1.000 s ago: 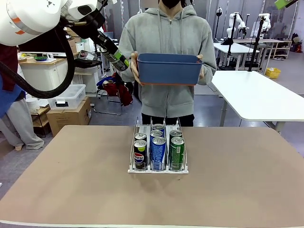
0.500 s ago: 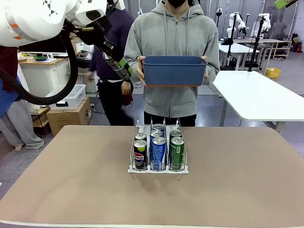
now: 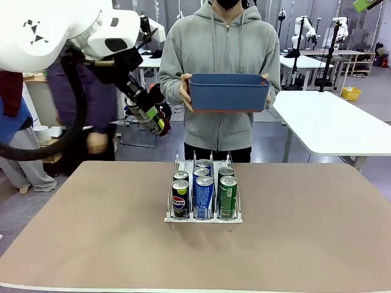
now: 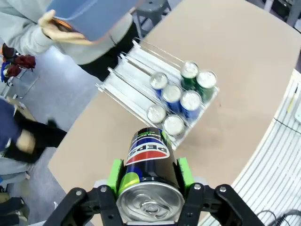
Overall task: Fill the beverage cans into the dispenser.
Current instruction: Place the picked Pepsi coke in the line of the Automatic Can Dispenser with the same cans.
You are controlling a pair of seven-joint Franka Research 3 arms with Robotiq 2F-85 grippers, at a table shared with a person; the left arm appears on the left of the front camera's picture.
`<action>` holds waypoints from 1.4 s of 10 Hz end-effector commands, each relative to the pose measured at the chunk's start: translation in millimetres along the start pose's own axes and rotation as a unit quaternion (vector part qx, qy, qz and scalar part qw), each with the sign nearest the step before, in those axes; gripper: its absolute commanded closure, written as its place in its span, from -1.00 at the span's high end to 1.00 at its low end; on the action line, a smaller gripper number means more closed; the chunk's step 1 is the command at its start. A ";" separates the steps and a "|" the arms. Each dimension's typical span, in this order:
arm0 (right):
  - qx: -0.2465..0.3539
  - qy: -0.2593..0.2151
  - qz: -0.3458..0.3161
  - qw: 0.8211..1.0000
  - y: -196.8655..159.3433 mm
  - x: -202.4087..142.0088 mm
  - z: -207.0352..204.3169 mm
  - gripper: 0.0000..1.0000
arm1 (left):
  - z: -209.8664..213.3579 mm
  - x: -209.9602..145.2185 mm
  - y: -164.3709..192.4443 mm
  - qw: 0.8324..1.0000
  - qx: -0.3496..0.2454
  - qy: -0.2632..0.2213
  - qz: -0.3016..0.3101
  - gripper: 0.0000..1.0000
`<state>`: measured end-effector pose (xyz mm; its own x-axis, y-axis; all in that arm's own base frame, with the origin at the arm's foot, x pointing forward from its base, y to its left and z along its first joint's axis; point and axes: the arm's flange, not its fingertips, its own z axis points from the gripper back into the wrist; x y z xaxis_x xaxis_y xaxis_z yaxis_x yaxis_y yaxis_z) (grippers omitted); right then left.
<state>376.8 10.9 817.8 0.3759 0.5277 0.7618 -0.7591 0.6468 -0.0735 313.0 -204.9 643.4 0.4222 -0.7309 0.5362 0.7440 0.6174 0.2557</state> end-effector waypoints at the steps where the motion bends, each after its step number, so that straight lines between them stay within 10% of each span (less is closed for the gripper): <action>1: 0.002 0.000 0.000 1.000 1.3 -1.9 -0.3 1.00 | 5.7 -10.1 -8.6 1.000 -0.021 0.003 -0.012 0.15; 8: 0.002 0.000 0.000 1.000 1.3 -1.9 -0.3 1.00 | -0.7 -7.7 -14.1 1.000 -0.022 0.013 -0.010 0.15; 14: 0.002 0.000 0.000 1.000 1.3 -1.9 -0.3 1.00 | -30.8 -48.9 -90.0 1.000 0.027 0.002 0.016 0.15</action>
<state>376.8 10.8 817.9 0.3759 0.5276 0.7618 -0.7590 0.6469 -0.0735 252.4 -232.3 579.5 0.4454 -0.7230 0.5281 0.7245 0.6376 0.2619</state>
